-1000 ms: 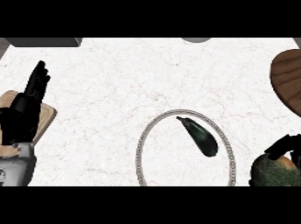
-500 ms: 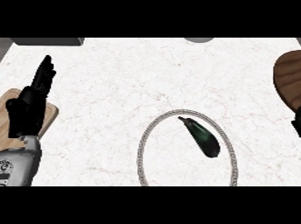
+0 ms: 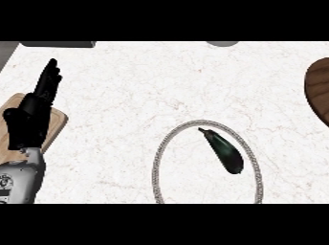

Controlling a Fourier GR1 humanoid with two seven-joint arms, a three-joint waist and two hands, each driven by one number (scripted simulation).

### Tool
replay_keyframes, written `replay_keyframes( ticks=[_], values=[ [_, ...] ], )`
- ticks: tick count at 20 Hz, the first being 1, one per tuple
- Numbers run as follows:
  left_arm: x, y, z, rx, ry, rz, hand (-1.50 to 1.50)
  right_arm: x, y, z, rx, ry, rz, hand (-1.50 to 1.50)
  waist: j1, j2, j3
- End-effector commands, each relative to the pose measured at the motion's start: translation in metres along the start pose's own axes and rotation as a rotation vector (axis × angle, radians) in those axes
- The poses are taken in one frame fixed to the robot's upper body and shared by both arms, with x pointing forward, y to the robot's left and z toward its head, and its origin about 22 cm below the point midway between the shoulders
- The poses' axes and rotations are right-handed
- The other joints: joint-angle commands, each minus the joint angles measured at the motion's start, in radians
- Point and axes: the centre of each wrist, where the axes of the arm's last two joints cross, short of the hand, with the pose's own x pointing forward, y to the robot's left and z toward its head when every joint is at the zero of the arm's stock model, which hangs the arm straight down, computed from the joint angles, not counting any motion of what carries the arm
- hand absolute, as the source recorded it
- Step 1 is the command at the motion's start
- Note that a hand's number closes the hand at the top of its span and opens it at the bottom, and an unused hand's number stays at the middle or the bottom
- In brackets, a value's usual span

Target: Pick the squash from the placemat and place it in the bowl

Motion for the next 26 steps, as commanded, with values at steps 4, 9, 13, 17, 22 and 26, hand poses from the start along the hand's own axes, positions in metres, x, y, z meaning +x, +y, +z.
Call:
replay_keyframes(
  ticks=[4,9,13,17,22,26],
  values=[
    [-0.001,-0.002,-0.001,-0.022,0.002,-0.001,0.0,-0.051,0.012,-0.012,-0.064,0.011,0.222,1.5,0.021,0.008,0.002],
    [-0.01,-0.008,-0.007,-0.009,-0.026,0.005,0.0,-0.056,0.022,-0.033,-0.052,0.11,0.103,1.5,0.028,0.015,0.002],
    [-0.013,-0.011,0.0,-0.031,-0.017,0.003,0.0,-0.073,0.017,-0.023,0.058,0.165,0.034,-1.5,0.043,0.02,0.005],
    [-0.002,-0.014,-0.006,-0.024,-0.038,0.007,0.0,-0.076,0.029,-0.019,0.08,0.132,-0.101,-1.5,0.041,0.021,0.007],
    [0.006,-0.018,-0.007,-0.023,-0.027,0.011,0.0,-0.07,0.026,-0.029,0.016,0.062,-0.241,-1.5,0.039,0.019,0.007],
    [0.004,-0.006,-0.001,-0.014,-0.025,-0.003,0.0,-0.08,-0.003,-0.027,-0.047,0.08,-0.296,-1.5,0.033,0.014,0.006]
  ],
)
